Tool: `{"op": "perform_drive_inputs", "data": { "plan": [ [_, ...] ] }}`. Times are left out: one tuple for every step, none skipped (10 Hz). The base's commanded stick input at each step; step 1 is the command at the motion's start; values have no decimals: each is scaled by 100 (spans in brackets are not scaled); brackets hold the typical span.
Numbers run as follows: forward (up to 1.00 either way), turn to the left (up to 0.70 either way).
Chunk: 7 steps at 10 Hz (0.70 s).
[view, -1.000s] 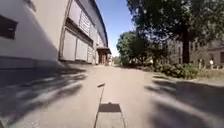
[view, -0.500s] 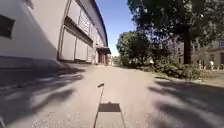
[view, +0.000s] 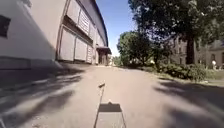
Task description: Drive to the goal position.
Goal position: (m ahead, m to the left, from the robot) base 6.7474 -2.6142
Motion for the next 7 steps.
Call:
{"op": "perform_drive_inputs", "data": {
  "plan": [
    [70, 0],
    [70, 0],
    [70, 0],
    [70, 0],
    [70, -15],
    [70, -34],
    [70, 0]
  ]
}}
